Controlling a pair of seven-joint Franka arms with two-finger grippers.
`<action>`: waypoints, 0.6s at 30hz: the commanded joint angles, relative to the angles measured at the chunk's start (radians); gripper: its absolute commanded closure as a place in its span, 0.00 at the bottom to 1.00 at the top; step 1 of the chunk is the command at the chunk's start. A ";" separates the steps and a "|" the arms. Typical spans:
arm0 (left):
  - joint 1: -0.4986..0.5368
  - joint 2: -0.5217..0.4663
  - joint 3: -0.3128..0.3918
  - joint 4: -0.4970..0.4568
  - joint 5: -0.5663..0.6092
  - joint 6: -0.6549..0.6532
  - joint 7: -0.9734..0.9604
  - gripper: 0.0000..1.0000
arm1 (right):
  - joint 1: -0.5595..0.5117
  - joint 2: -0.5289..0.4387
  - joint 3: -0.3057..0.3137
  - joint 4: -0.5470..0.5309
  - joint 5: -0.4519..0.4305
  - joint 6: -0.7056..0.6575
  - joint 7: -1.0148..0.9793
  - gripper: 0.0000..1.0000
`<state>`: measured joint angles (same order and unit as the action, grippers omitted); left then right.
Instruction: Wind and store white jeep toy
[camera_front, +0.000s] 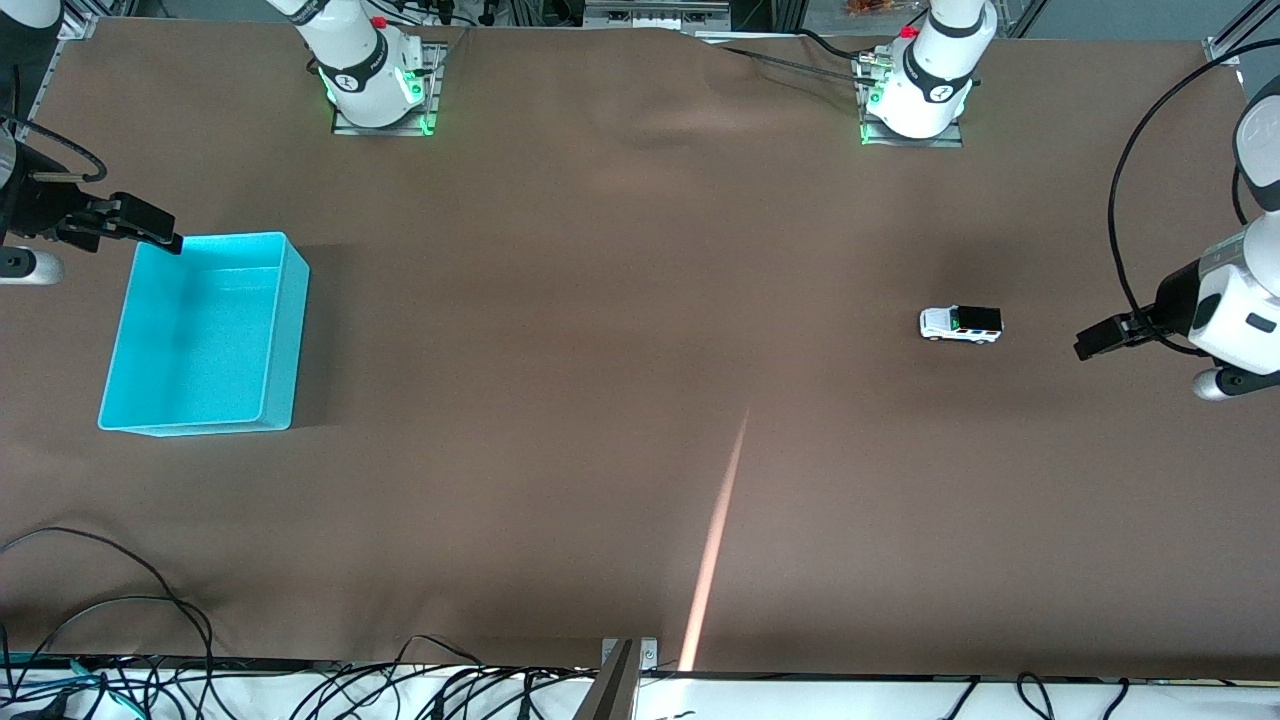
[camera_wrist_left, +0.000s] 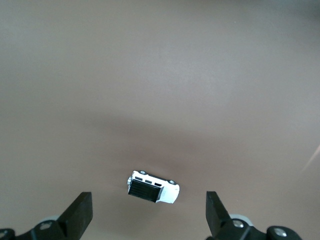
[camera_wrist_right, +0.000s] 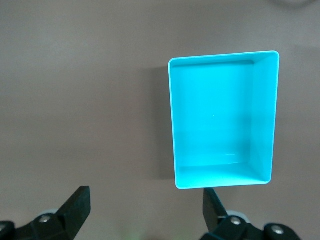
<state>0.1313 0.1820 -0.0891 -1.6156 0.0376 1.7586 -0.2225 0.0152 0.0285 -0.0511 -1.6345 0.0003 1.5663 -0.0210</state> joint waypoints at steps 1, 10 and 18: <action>-0.125 -0.065 0.143 -0.055 -0.071 -0.014 0.098 0.00 | -0.001 -0.013 0.002 0.001 -0.008 0.014 -0.008 0.00; -0.216 -0.102 0.252 -0.096 -0.097 -0.019 0.169 0.00 | -0.001 -0.012 0.001 0.001 -0.011 0.032 -0.008 0.00; -0.217 -0.088 0.243 -0.086 -0.097 -0.022 0.164 0.00 | -0.001 -0.012 0.000 0.001 -0.011 0.047 -0.008 0.00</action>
<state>-0.0709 0.1083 0.1407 -1.6848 -0.0309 1.7419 -0.0859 0.0151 0.0284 -0.0512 -1.6344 0.0003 1.6029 -0.0210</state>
